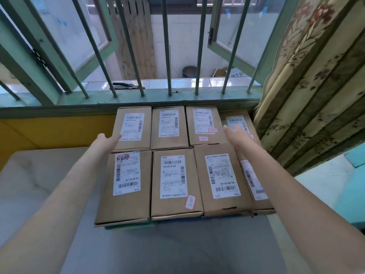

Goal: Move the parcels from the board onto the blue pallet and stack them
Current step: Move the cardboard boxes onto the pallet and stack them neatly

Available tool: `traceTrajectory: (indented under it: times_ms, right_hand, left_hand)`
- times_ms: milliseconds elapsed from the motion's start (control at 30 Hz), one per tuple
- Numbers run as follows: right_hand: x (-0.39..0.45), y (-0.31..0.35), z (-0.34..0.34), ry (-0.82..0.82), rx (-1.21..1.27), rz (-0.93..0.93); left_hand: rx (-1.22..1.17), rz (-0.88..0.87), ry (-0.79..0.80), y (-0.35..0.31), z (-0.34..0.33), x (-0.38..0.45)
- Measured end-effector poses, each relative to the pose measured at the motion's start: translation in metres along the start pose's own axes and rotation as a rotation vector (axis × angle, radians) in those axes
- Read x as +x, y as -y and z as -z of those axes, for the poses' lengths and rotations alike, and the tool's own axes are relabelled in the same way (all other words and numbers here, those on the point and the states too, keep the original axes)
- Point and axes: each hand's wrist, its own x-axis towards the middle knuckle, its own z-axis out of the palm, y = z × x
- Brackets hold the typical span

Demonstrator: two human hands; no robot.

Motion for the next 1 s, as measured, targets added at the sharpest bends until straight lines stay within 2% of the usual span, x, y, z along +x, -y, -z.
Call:
traceTrajectory:
  times_ms: [67, 167, 267, 367, 533, 567, 633, 700, 733, 833, 933, 1000]
  right_hand:
    - [-0.023, -0.013, -0.002, -0.021, 0.067, -0.068]
    - [-0.054, -0.03, -0.011, 0.101, 0.227, -0.112]
    - [-0.065, -0.027, -0.017, 0.108, 0.36, -0.117]
    - [-0.071, -0.02, -0.018, 0.092, 0.334, -0.119]
    - [-0.084, -0.026, 0.0, 0.228, 0.422, -0.074]
    - [-0.087, -0.032, 0.006, 0.211, 0.439, -0.051]
    - [-0.093, -0.049, 0.018, 0.011, 0.308, 0.024]
    - [-0.094, -0.074, 0.026, -0.226, 0.08, 0.062]
    - [-0.093, -0.087, 0.028, -0.258, 0.019, 0.02]
    - [-0.088, -0.111, 0.026, -0.156, -0.074, -0.121]
    - [-0.088, -0.112, 0.03, -0.043, -0.04, -0.049]
    - [-0.096, -0.118, 0.039, 0.058, -0.171, 0.032]
  left_hand:
    - [-0.003, 0.042, 0.018, 0.017, -0.003, -0.023]
    - [-0.106, 0.12, 0.141, 0.041, -0.014, -0.052]
    - [-0.171, 0.093, 0.108, 0.047, -0.022, -0.062]
    - [-0.205, 0.09, 0.068, 0.049, -0.024, -0.062]
    - [-0.241, 0.054, 0.05, 0.05, -0.023, -0.068]
    - [-0.23, 0.048, 0.049, 0.048, -0.022, -0.07]
    - [-0.167, 0.013, -0.008, 0.045, -0.022, -0.075]
    - [-0.03, -0.027, -0.135, 0.045, -0.025, -0.079]
    - [0.021, -0.052, -0.185, 0.046, -0.027, -0.08]
    - [0.076, -0.104, -0.198, 0.047, -0.035, -0.084]
    - [0.111, -0.098, -0.191, 0.043, -0.037, -0.093]
    - [0.21, -0.185, -0.27, 0.039, -0.034, -0.106]
